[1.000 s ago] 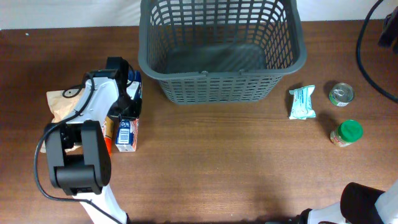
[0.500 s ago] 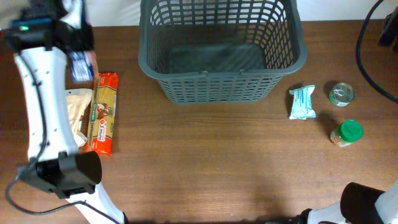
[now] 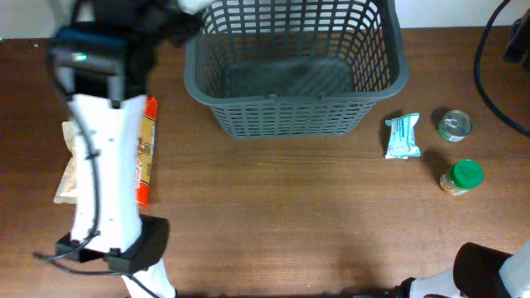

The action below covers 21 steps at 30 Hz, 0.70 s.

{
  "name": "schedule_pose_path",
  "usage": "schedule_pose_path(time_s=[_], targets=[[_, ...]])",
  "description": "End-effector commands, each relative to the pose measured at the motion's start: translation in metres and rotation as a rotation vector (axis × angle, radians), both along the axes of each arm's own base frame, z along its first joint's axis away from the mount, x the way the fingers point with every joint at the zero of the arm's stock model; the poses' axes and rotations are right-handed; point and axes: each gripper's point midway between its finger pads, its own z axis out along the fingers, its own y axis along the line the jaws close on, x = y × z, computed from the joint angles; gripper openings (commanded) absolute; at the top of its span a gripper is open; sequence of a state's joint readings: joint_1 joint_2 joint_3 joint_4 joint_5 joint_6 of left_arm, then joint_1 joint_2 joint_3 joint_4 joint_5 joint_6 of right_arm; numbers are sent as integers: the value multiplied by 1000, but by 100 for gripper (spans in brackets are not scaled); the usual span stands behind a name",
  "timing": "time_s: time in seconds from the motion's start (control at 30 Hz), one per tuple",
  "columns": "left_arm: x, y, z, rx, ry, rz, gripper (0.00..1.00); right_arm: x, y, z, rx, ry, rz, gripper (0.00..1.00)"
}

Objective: Pack container
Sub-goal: 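Lift the blue tissue box and lower it into the basket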

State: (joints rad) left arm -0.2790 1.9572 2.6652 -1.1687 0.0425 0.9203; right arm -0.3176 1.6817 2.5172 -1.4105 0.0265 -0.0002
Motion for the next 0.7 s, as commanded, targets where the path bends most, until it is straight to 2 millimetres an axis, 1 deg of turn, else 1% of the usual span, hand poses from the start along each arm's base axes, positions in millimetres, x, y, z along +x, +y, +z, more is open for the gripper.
schedule_pose_path(time_s=[0.0,0.07,0.17,0.27,0.37,0.53,0.57,0.67], targets=[[10,-52,-16,258,-100,-240,2,-1,-4,1,-4,-3,-18,98],[21,-70,-33,270,-89,-271,1,-1,-4,1,-4,-3,-18,99],[52,-90,-70,280,-64,-289,1,-1,-4,1,-4,-3,-18,99],[75,-103,-122,302,15,-304,1,-1,-4,1,-4,-3,-18,99],[87,-109,-167,306,101,-301,1,-1,-4,1,-4,-3,-18,99],[101,-115,-229,325,203,-308,1,-1,-4,1,-4,-3,-18,99],[103,-118,-244,322,231,-309,1,-1,-4,1,-4,-3,-18,99],[107,-120,-273,292,295,-284,2,-1,-4,1,-4,-3,-18,99]])
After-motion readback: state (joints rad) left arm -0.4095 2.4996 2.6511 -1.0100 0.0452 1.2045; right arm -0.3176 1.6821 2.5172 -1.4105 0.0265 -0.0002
